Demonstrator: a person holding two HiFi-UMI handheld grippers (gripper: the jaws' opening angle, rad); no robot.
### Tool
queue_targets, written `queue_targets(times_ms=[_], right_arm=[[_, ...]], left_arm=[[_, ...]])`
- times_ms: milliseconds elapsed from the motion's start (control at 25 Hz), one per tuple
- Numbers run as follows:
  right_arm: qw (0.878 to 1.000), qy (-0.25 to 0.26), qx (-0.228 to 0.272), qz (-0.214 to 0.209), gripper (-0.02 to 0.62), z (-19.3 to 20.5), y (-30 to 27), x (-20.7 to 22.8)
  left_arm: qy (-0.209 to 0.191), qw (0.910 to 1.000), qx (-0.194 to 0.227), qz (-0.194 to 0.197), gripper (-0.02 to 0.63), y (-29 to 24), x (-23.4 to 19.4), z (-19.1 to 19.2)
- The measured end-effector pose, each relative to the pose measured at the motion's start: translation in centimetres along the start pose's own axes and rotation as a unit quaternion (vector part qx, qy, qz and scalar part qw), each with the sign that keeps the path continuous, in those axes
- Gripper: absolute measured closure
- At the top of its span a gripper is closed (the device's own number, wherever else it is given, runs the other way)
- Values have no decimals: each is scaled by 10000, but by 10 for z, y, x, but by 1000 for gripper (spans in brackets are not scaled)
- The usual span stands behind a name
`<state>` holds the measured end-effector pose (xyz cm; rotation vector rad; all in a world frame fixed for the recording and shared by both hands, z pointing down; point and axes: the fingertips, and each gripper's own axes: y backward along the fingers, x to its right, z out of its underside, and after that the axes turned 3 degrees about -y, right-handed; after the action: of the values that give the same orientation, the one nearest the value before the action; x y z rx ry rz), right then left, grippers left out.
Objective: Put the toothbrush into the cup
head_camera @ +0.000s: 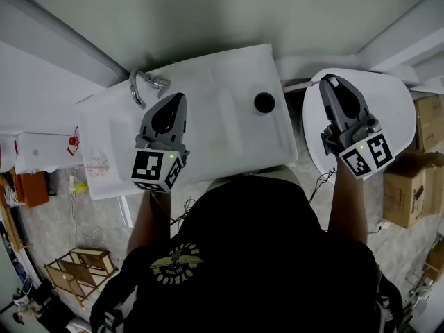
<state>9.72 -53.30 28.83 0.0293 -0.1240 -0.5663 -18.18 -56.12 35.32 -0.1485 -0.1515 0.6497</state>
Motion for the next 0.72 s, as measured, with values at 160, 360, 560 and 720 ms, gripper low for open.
queue_targets(times_ms=[160,360,560,720], right_arm=[[9997,-49,-203,-109,551,14,-13,3],[9980,-245,-441,-372,551,40,-29,10],[9939,-346,-679,-793,551,59,-38,15],[9909,-357,-763,-1046,551,61,-41,26]], left_arm=[[58,10000,-40,37,594,-12,1,5],[126,9996,-111,-210,594,-20,-3,8],[223,9980,-147,-572,594,-24,-1,10],[279,9965,-198,-767,594,-31,8,12]])
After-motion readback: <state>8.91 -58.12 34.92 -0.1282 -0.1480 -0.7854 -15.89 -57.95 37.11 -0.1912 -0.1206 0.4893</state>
